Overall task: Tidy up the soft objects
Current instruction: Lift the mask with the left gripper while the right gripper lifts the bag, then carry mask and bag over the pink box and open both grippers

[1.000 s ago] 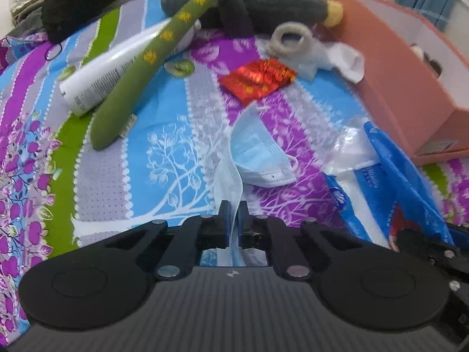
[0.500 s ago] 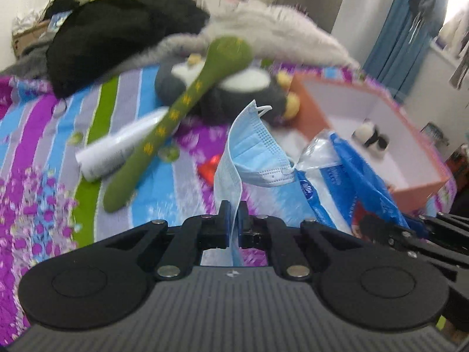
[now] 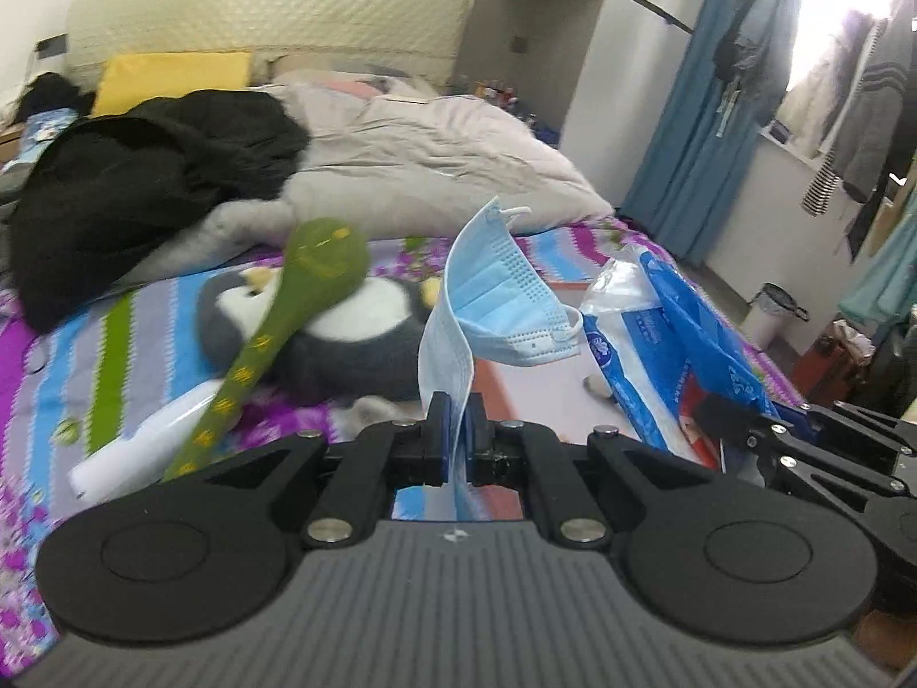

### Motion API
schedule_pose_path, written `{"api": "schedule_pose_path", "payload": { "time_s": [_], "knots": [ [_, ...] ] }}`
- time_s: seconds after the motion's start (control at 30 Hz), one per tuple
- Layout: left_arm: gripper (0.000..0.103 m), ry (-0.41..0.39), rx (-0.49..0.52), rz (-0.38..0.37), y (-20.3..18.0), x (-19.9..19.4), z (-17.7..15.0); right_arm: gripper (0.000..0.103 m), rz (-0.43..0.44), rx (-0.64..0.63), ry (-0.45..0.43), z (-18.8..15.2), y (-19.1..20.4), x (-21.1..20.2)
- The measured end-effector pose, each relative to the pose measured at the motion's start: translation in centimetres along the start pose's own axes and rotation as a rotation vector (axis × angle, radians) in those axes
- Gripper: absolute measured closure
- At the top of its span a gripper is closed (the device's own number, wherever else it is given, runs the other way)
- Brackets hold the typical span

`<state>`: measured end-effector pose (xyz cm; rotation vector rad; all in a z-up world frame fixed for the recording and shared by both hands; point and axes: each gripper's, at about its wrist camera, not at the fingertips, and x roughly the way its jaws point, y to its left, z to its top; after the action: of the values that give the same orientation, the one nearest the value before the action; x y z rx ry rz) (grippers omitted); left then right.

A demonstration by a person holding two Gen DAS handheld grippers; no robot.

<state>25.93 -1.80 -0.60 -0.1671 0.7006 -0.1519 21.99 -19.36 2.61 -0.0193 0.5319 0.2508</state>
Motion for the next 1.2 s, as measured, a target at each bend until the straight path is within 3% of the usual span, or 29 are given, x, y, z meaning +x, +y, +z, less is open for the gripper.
{"api": "schedule_pose_path", "payload": {
  "time_s": [0.27, 0.57, 0.87, 1.03, 1.07, 1.17, 1.2],
  "knots": [
    [0.097, 0.095, 0.044, -0.1, -5.7, 6.6, 3.0, 0.086, -0.099, 0.07, 0.066, 0.5, -6.5, 2.6],
    [0.097, 0.229, 0.133, -0.136, -12.0, 16.5, 3.7, 0.086, -0.124, 0.153, 0.202, -1.7, -12.9, 7.2],
    [0.097, 0.369, 0.15, -0.134, -14.5, 26.1, 2.2, 0.086, -0.112, 0.213, 0.329, -5.2, -16.9, 12.6],
    [0.096, 0.406, 0.157, -0.126, -14.5, 28.8, 1.2, 0.084, -0.099, 0.234, 0.371, -6.5, -17.7, 14.4],
    [0.091, 0.415, 0.162, -0.12, -14.4, 29.3, 1.1, 0.081, -0.099, 0.239, 0.379, -6.6, -17.8, 14.5],
    [0.052, 0.428, 0.165, -0.109, -14.3, 29.9, 0.9, 0.074, -0.1, 0.254, 0.396, -6.9, -18.0, 14.9],
    [0.052, 0.409, 0.163, -0.113, -14.1, 29.6, 1.0, 0.07, -0.096, 0.261, 0.397, -6.8, -18.1, 14.9]
  ]
}}
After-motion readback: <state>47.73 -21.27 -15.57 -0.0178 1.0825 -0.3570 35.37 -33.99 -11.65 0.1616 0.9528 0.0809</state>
